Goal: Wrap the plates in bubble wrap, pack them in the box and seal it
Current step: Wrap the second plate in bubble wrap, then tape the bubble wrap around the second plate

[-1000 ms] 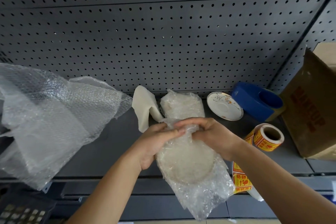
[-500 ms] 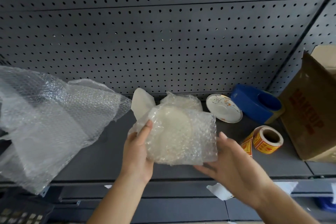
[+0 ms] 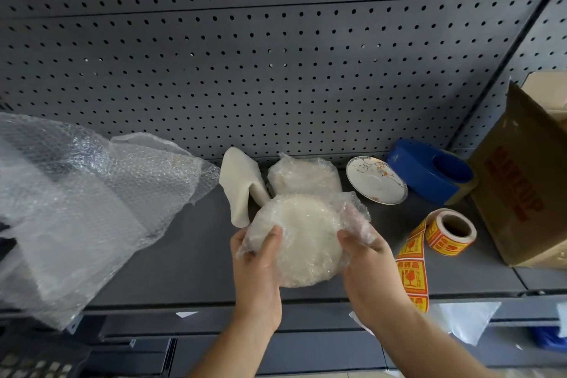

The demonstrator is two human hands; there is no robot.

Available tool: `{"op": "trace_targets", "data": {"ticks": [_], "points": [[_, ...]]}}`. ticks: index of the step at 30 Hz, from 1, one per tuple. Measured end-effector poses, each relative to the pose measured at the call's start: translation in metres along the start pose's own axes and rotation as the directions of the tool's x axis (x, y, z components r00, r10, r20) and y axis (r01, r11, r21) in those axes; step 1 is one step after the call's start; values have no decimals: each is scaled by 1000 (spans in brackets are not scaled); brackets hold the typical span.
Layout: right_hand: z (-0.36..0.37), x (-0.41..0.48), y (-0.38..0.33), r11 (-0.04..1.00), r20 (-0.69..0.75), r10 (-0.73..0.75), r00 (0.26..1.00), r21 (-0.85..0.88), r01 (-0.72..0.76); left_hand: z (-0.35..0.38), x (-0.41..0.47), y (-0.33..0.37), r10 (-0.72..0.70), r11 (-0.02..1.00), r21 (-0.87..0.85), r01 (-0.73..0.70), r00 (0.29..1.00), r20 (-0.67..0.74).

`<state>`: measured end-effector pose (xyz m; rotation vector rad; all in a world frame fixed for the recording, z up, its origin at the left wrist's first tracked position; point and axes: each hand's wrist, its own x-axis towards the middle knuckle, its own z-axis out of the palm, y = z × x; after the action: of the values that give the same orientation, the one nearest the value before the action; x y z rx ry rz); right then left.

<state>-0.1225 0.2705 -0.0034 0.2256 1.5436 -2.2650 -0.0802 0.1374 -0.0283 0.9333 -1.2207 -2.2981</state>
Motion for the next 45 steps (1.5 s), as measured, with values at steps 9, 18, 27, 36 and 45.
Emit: {"op": "trace_targets", "data": {"ticks": [9, 18, 27, 36, 45], "points": [[-15, 15, 27, 506, 224, -271, 936, -794, 336, -11, 12, -8, 47, 901, 431, -57, 998, 34], [-27, 26, 59, 199, 267, -203, 942, -931, 306, -11, 15, -6, 162, 709, 666, -231, 973, 165], [-21, 22, 47, 184, 291, -165, 942, -930, 319, -17, 31, 14, -9, 518, 839, -168, 979, 202], [-53, 34, -76, 409, 148, -443, 884, -844, 346, -26, 38, 17, -127, 540, 836, -93, 974, 190], [-139, 140, -135, -301, -41, -208, 977, -948, -103, -23, 43, 17, -162, 552, 828, -98, 962, 221]]}}
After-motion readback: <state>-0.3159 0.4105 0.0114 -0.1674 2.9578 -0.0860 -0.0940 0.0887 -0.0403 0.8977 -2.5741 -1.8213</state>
